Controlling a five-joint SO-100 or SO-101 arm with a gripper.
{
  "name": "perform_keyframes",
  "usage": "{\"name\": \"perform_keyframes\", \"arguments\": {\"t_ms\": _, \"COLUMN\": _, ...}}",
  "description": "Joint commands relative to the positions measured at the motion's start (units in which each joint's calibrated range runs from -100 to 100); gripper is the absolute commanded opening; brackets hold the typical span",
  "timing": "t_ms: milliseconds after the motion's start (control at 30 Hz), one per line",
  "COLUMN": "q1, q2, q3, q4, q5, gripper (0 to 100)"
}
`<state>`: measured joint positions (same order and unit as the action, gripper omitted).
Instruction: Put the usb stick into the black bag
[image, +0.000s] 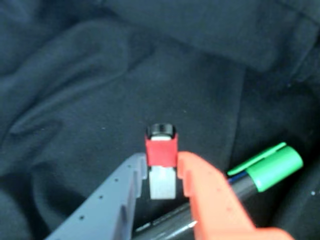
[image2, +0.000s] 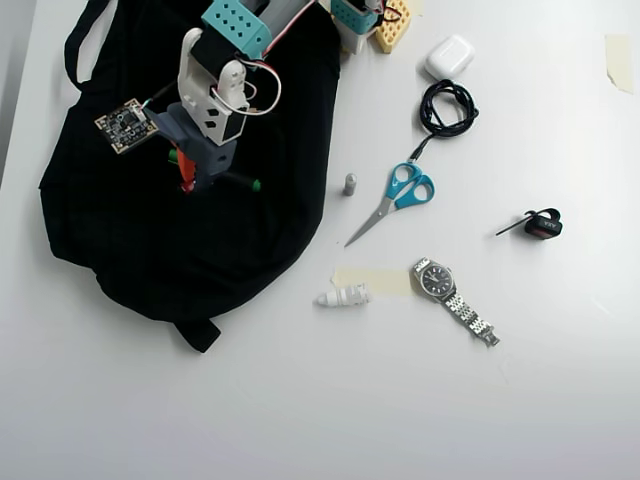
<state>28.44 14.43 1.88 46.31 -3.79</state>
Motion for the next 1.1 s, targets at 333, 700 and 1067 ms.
{"name": "perform_keyframes", "arguments": {"t_ms": 333, "q1": -16.25, "q2": -31.69, "q3": -0.26, "q4": 27.33, "q5": -0.2, "gripper": 2}}
{"name": "perform_keyframes", "arguments": {"t_ms": 700, "q1": -34.72, "q2": -69.7, "q3": 16.27, "q4": 33.44, "q5": -4.87, "gripper": 3}}
{"name": "perform_keyframes", "arguments": {"t_ms": 1067, "q1": -36.74, "q2": -94.35, "q3": 43.59, "q4": 32.15, "q5": -8.54, "gripper": 3}}
